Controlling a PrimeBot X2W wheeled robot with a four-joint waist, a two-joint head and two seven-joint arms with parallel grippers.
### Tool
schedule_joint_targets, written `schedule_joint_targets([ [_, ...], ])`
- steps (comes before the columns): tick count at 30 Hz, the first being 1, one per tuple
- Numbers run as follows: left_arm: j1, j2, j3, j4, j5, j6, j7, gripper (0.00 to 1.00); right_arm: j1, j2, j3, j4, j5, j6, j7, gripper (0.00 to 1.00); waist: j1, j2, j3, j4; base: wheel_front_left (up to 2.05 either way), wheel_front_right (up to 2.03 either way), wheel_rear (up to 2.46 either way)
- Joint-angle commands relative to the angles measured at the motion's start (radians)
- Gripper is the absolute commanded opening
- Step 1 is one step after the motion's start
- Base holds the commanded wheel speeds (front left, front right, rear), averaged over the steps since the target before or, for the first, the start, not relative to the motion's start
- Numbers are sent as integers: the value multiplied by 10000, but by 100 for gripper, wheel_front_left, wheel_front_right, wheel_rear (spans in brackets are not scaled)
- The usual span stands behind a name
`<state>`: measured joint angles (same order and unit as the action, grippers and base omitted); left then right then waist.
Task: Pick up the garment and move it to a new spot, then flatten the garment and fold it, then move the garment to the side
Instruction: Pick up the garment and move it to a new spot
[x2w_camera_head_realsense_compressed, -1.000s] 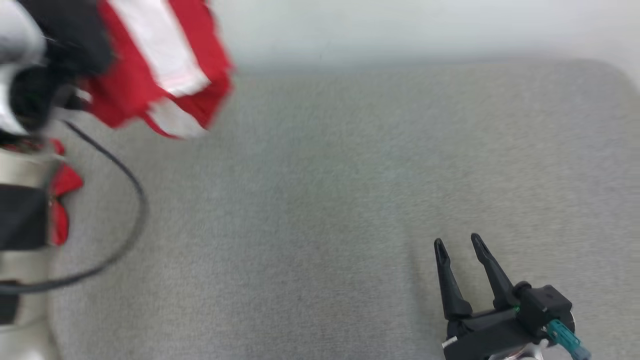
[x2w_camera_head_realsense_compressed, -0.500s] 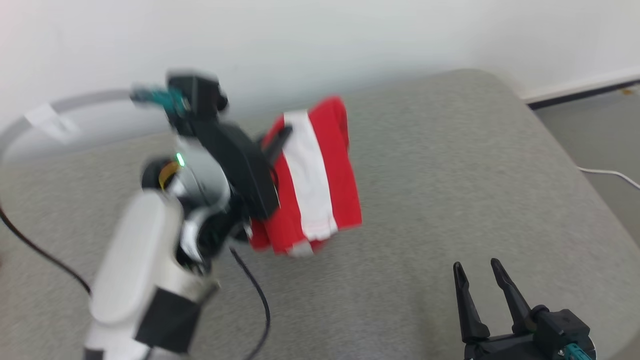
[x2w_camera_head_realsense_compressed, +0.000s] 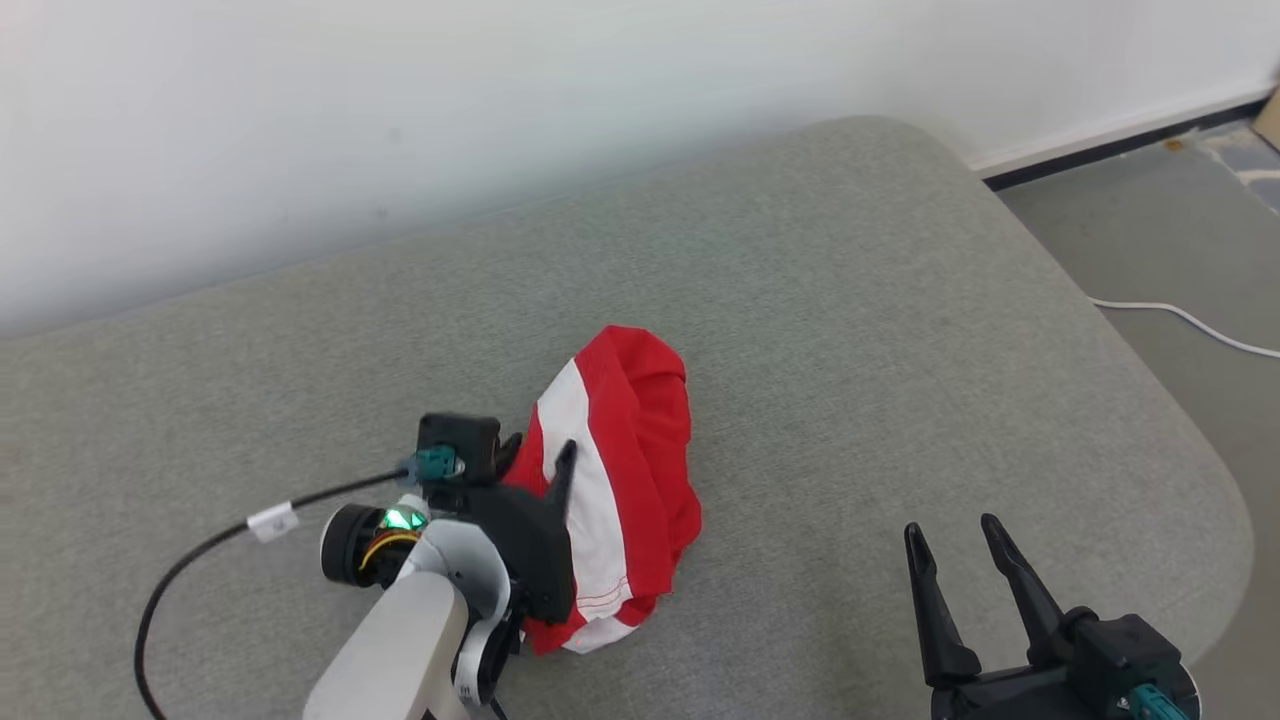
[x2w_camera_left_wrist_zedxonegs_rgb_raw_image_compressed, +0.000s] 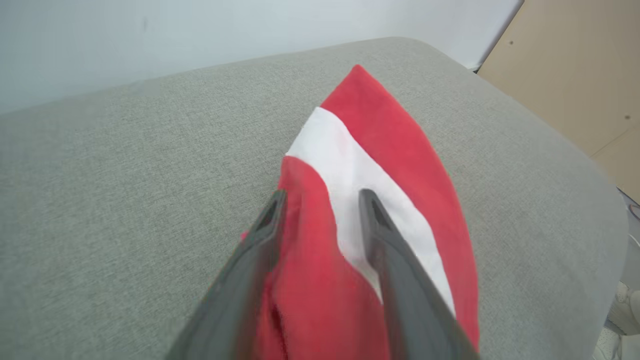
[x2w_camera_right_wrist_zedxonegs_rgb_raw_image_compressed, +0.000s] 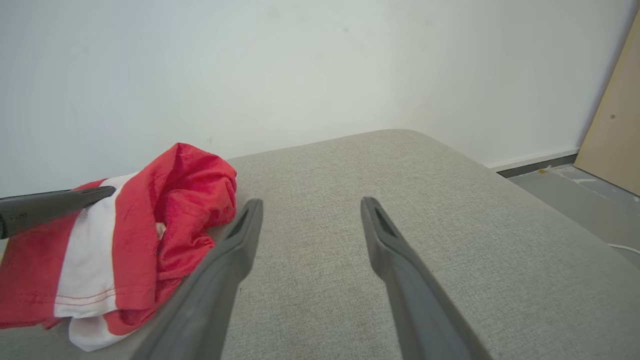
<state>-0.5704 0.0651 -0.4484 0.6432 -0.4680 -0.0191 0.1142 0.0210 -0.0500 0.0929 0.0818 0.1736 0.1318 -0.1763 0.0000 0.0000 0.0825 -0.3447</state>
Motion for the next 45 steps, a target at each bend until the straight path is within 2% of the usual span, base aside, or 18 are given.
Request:
schedule_joint_targets([
  [1, 259, -62, -18, 147, 3, -49, -391, 100, 104, -9, -64, -53, -83, -21, 41, 100, 0, 0, -221, 452, 0, 0, 0],
  [7, 775, -128, 117, 283, -301, -46, -2945, 100, 411, -12, -378, -253, -239, -21, 250, 100, 0, 0, -747, 1435, 0, 0, 0],
  [11, 1455, -112, 464, -141, -398, -2, -3703, 100, 747, -7, -731, -390, -300, -21, 321, 100, 0, 0, -1083, 2134, 0, 0, 0],
  [14, 1973, -22, 748, -587, -312, 31, -3785, 100, 914, -9, -869, -479, -307, -21, 359, 100, 0, 0, -1219, 2455, 0, 0, 0],
  [16, 2945, 101, 1433, -1866, 130, 120, -3790, 100, 1180, -7, -1092, -565, -342, -21, 422, 100, 0, 0, -1366, 2903, 0, 0, 0],
  [17, 2945, 101, 1433, -1866, 130, 120, -3790, 100, 1180, -7, -1092, -565, -342, -21, 422, 100, 0, 0, -1366, 2903, 0, 0, 0],
  [22, 4633, 133, 2486, -3494, 1021, 32, -3796, 100, 1539, -7, -1304, -558, -385, -21, 466, 100, 0, 0, -1561, 3407, 0, 0, 0],
  [26, 5759, 35, 3165, -4266, 1600, -124, -3798, 100, 1840, -8, -1386, -410, -286, -21, 382, 100, 0, 0, -1691, 3683, 0, 0, 0],
  [35, 7166, -22, 3930, -4436, 2712, -529, -3800, 100, 2403, -7, -1413, 125, -197, -21, 57, 100, 0, 0, -1981, 3955, 0, 0, 0],
  [45, 7169, -99, 4179, -4369, 2938, -889, -3801, 100, 2426, -7, -1494, 164, -205, -21, 20, 100, 0, 0, -1883, 4062, 0, 0, 0],
])
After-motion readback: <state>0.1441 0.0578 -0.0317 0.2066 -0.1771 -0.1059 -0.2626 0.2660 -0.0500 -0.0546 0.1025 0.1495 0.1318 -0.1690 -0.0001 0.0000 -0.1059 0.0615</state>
